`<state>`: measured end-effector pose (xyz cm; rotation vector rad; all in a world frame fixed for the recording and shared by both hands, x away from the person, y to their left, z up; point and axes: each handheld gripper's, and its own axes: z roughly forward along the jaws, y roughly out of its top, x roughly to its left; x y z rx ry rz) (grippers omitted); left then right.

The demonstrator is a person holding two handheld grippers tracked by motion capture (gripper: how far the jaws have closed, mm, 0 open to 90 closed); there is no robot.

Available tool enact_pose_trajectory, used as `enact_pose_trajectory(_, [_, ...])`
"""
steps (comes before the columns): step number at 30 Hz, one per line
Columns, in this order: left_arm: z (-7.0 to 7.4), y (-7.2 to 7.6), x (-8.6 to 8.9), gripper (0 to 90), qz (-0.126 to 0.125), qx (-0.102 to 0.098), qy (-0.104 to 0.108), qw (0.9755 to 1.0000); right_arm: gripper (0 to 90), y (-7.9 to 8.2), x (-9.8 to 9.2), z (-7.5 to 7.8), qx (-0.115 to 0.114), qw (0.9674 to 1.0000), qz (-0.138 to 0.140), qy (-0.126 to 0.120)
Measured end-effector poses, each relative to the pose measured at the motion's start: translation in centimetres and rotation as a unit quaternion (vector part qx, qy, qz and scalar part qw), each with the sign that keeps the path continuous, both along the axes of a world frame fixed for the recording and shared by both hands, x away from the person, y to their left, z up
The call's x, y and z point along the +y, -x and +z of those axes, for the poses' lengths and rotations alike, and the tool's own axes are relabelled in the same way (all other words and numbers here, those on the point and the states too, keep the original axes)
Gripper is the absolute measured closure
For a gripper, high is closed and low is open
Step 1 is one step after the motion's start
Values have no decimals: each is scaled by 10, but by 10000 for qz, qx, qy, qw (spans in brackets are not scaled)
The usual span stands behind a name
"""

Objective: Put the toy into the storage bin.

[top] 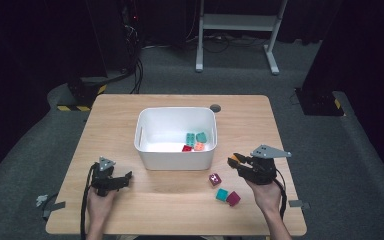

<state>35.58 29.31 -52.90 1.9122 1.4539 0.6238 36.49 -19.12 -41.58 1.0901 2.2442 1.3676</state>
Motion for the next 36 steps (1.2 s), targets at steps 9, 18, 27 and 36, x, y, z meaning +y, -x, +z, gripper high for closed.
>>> enact_pose_trajectory(9, [0, 0, 1, 147, -29, 12, -21, 10000, 677, -9, 7, 22, -189, 9998, 91, -39])
enact_pose_trajectory(18, [0, 0, 1, 147, -30, 13, -24, 10000, 677, -18, 12, 36, -193, 9995, 230, -82])
enact_pose_trajectory(27, [0, 0, 1, 147, -31, 10, -20, 10000, 677, -27, 18, 48, -233, 9992, 311, -114])
enact_pose_trajectory(36, [0, 0, 1, 147, -35, 15, -21, 10000, 676, -41, 33, 61, -269, 9984, 486, -123])
